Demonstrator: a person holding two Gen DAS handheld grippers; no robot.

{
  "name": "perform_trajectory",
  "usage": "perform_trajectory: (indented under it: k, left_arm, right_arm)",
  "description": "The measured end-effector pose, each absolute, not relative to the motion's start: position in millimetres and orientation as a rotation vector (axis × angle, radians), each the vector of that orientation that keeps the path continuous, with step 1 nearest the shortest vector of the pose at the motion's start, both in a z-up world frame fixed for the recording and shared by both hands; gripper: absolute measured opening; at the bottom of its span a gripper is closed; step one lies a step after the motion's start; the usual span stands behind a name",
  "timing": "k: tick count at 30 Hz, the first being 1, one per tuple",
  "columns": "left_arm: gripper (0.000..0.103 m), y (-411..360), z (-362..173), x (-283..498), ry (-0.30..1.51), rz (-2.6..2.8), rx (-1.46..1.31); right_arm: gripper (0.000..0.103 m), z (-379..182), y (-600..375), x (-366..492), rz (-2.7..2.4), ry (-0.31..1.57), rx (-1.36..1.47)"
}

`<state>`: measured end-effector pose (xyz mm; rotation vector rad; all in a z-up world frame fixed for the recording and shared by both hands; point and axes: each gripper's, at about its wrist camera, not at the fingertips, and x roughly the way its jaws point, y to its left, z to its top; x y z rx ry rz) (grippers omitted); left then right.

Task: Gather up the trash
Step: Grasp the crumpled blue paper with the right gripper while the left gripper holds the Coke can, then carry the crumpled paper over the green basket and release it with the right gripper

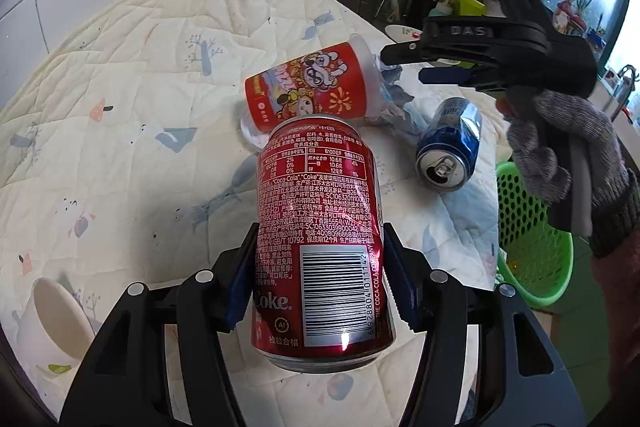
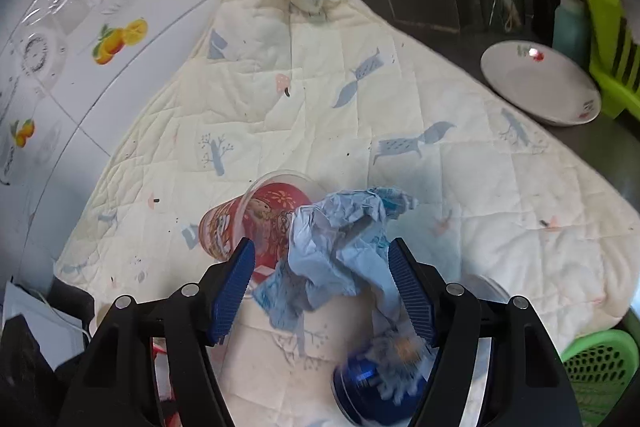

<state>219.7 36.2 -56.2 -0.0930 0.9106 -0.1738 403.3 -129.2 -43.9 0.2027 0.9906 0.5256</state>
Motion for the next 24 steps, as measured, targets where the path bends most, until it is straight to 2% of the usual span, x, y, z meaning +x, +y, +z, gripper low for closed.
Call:
perform_trajectory:
  k: [8,15,24]
  left_arm:
    - [0.057,41,-56,220,0.905,-0.178,-0.098]
    - [0.057,43,-57,221,0.908,-0.182,-0.104]
    - [0.057,44,-57,220,0.906,-0.179,-0.108]
  right_arm:
    - [0.067,-68,-124,424,0.473,1.034,0.218]
    - [0.061,-82,-123,435,0.452,1.066,0.234]
    - [0.034,-88,-121,437,0.461,1.071,0.275]
